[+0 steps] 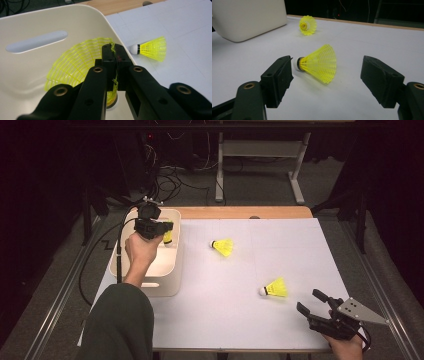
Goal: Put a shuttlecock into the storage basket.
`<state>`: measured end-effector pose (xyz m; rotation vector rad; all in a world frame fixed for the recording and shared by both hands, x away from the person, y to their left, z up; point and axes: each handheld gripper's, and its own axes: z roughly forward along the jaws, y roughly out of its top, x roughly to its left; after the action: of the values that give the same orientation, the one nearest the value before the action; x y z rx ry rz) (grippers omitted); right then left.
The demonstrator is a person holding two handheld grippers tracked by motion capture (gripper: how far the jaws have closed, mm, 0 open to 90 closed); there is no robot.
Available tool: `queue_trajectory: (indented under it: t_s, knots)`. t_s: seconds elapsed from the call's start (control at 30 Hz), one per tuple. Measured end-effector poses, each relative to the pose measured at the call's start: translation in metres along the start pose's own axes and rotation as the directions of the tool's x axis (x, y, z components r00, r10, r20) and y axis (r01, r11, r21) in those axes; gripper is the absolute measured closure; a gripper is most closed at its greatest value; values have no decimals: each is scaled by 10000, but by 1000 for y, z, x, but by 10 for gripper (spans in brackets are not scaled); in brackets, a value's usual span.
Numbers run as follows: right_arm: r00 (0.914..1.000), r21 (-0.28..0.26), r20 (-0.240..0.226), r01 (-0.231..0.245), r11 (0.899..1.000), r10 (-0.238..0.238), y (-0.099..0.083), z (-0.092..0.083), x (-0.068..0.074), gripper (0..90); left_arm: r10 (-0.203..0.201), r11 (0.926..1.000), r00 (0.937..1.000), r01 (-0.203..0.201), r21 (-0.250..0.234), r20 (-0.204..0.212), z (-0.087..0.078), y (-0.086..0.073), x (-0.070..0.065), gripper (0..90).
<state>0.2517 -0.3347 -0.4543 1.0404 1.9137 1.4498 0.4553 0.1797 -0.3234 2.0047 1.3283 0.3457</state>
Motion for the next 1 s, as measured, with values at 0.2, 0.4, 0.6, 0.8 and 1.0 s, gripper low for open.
queue_trajectory:
  t_s: [0.2, 0.4, 0.6, 0.8, 1.0]
  knots:
    - [10000, -2, 10, -2, 10000, 2, 0, 0, 0, 258, -194, 9997, 9998, 195, 171, -62, 5, -3, 6, 890]
    - [10000, 8, 19, -7, 10000, 7, 0, 0, 0, 258, -273, 9992, 9996, 275, 303, -44, 9, -4, 8, 889]
    - [10000, 6, 11, 7, 10000, -7, 0, 0, 0, 258, -344, 9988, 9994, 346, 340, -57, 12, -3, 8, 889]
    - [10000, -3, 14, -20, 10000, 20, 0, 0, 0, 258, -328, 9984, 9994, 330, 453, -56, 16, -4, 8, 888]
    - [10000, 1, 11, -15, 10000, 15, 0, 0, 0, 257, -353, 9980, 9994, 354, 515, -38, 17, -4, 10, 887]
